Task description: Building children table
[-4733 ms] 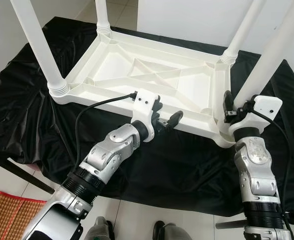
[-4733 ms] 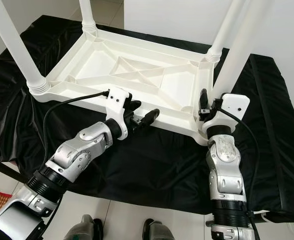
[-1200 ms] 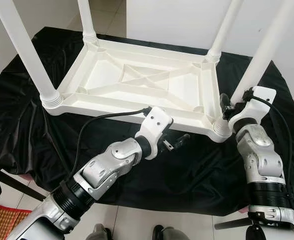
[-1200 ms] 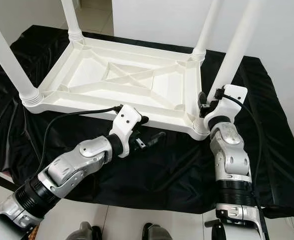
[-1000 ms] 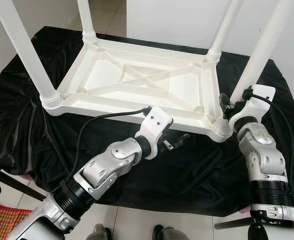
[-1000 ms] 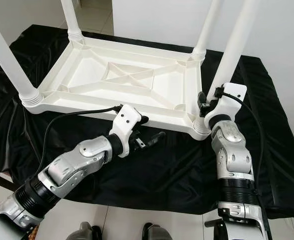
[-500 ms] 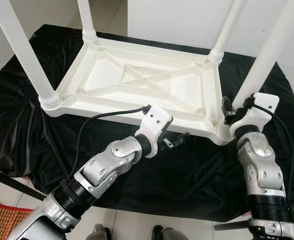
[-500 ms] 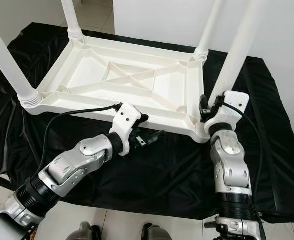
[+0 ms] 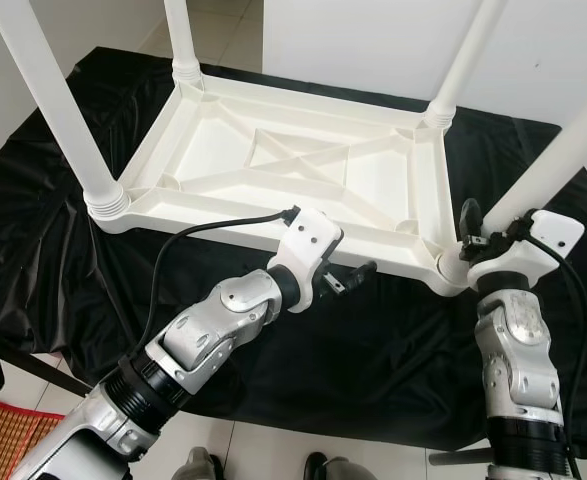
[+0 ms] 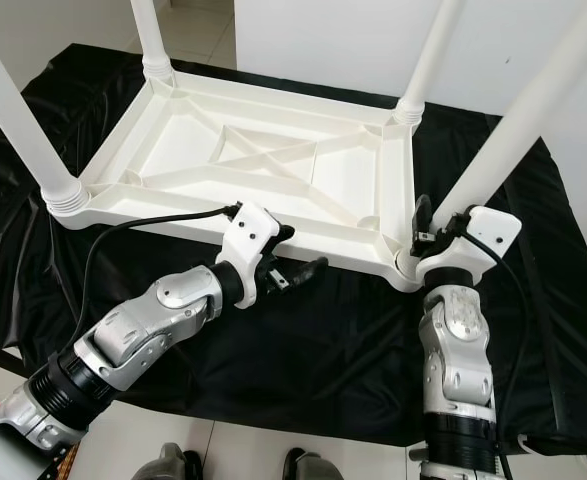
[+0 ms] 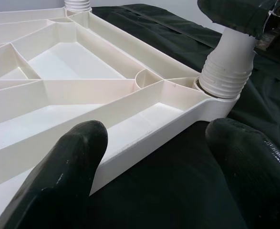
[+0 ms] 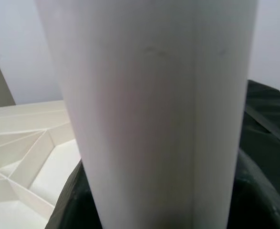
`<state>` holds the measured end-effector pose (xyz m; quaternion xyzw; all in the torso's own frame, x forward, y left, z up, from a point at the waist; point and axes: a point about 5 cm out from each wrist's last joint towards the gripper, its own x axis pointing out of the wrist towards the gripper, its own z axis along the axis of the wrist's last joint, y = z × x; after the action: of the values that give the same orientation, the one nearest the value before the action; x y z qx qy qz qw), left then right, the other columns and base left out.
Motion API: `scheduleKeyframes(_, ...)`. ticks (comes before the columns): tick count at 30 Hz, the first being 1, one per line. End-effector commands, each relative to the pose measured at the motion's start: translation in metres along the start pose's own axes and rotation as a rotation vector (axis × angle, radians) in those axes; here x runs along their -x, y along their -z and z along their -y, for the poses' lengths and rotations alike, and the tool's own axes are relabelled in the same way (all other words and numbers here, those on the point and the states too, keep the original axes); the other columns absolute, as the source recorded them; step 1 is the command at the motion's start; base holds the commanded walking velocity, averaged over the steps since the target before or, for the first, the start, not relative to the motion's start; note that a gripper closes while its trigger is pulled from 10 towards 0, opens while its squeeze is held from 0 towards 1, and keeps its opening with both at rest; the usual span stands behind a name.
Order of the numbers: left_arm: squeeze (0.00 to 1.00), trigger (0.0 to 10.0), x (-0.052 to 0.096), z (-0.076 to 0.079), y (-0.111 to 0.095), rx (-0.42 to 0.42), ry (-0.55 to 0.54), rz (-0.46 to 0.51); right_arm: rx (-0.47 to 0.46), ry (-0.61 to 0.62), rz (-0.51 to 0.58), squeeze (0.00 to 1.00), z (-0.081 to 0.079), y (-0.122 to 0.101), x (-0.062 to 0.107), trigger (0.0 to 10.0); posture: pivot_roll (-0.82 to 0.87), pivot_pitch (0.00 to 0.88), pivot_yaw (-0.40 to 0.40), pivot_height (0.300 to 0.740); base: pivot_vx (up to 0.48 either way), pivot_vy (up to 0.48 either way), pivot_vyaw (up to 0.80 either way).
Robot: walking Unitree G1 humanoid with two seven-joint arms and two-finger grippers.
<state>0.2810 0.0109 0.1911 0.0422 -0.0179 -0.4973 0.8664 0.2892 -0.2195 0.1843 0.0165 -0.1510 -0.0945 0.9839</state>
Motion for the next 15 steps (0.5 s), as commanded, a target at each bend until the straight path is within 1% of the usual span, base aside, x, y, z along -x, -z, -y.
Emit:
scheduleKeyframes(1,0.00,10.0,0.0015,0.0126,-0.0008,-0.012,0.269,0.002,0.012,0.023,-0.222,0.00,0.0042,0.0476,0.0249,10.0,0.03,0.182,0.003,0.740,0.000,0.000,0.00)
scheduleKeyframes(5,0.00,10.0,0.0011,0.0129,-0.0016,-0.014,0.272,0.005,-0.001,0.032,-0.256,0.00,0.0042,0.0531,0.0265,10.0,0.03,0.179,0.002,0.740,0.000,0.000,0.00)
scheduleKeyframes(8,0.00,10.0,0.0009,0.0128,-0.0015,-0.014,0.272,0.005,0.000,0.036,-0.254,0.00,0.0049,0.0531,0.0249,10.0,0.03,0.174,0.002,0.740,0.000,0.000,0.00)
scheduleKeyframes(10,0.00,10.0,0.0001,0.0125,-0.0011,-0.015,0.272,0.004,0.013,0.040,-0.225,0.00,0.0059,0.0513,0.0219,10.0,0.03,0.171,0.000,0.740,0.000,0.000,0.00)
scheduleKeyframes(13,0.00,10.0,-0.0002,0.0125,-0.0016,-0.017,0.271,0.007,0.033,-0.005,-0.209,0.00,0.0018,0.0513,0.0228,10.0,0.03,0.171,0.000,0.740,0.000,0.000,0.00)
scheduleKeyframes(14,0.00,10.0,-0.0002,0.0125,-0.0016,-0.017,0.271,0.007,0.033,-0.005,-0.209,0.00,0.0018,0.0513,0.0228,10.0,0.03,0.171,0.000,0.740,0.000,0.000,0.00)
scheduleKeyframes(15,0.00,10.0,-0.0002,0.0125,-0.0021,-0.016,0.270,0.009,0.012,-0.023,-0.187,0.00,-0.0009,0.0506,0.0241,10.0,0.03,0.171,0.000,0.740,0.000,0.000,0.00)
